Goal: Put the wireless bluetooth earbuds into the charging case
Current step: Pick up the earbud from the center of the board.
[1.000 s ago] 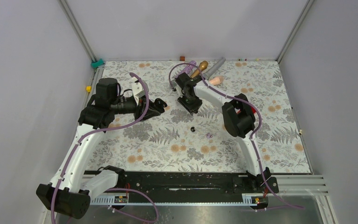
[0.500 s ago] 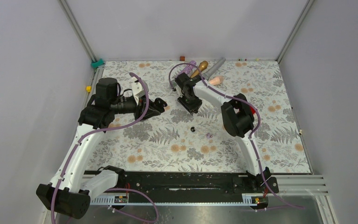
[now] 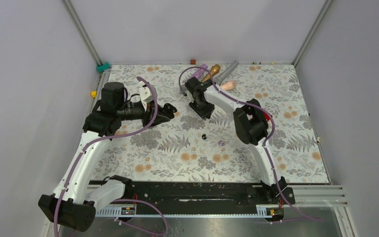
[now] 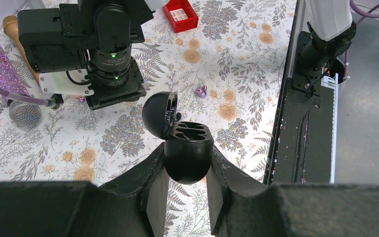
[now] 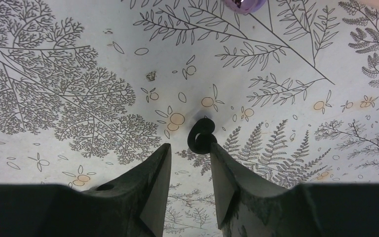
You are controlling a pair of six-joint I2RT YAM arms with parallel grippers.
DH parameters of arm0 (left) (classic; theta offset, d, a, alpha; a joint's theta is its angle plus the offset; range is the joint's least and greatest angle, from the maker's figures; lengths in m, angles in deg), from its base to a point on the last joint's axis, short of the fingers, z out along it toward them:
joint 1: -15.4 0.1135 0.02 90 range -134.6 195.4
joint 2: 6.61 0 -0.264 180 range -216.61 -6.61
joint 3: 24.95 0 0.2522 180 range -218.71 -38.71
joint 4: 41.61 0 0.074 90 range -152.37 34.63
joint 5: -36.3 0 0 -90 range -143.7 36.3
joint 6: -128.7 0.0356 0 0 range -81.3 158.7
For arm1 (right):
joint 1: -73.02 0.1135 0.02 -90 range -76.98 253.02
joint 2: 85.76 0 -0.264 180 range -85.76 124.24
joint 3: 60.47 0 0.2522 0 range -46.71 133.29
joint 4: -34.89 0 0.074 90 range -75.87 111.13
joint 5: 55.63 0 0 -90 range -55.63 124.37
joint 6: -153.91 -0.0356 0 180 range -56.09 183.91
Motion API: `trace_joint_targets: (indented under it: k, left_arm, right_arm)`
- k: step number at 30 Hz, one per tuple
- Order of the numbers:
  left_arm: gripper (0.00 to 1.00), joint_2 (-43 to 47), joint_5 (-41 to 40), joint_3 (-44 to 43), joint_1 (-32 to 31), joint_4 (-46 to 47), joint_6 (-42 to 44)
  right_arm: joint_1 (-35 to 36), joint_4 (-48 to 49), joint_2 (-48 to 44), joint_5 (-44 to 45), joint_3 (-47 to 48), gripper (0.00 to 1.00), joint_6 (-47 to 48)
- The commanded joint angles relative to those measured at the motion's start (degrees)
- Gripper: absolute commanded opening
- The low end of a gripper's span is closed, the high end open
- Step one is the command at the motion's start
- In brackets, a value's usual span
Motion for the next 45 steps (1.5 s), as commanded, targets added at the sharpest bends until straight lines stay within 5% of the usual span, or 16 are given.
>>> trace_joint_targets:
  k: [1, 13, 33, 45]
  left_arm:
    - [0.0, 0.54, 1.83, -0.17, 0.45, 2.84, 0.07]
    - [0.0, 0.58, 1.89, -0.05, 0.4, 2.85, 0.16]
    - [0.0, 0.57, 1.97, -0.02, 0.41, 2.88, 0.17]
    - [0.0, 0.35, 1.67, 0.78, 0.38, 4.99, -1.54]
  right_arm:
    - [0.55, -0.4, 0.95, 1.93, 2.16, 0.4, 0.79]
    - [0.51, 0.27, 1.26, 4.14, 3.59, 0.25, 1.47]
    - [0.51, 0.8, 0.06, 6.76, 2.72, 0.14, 2.73]
    - [0.09, 0.81, -13.23, -0.15, -1.16, 0.11, 2.35]
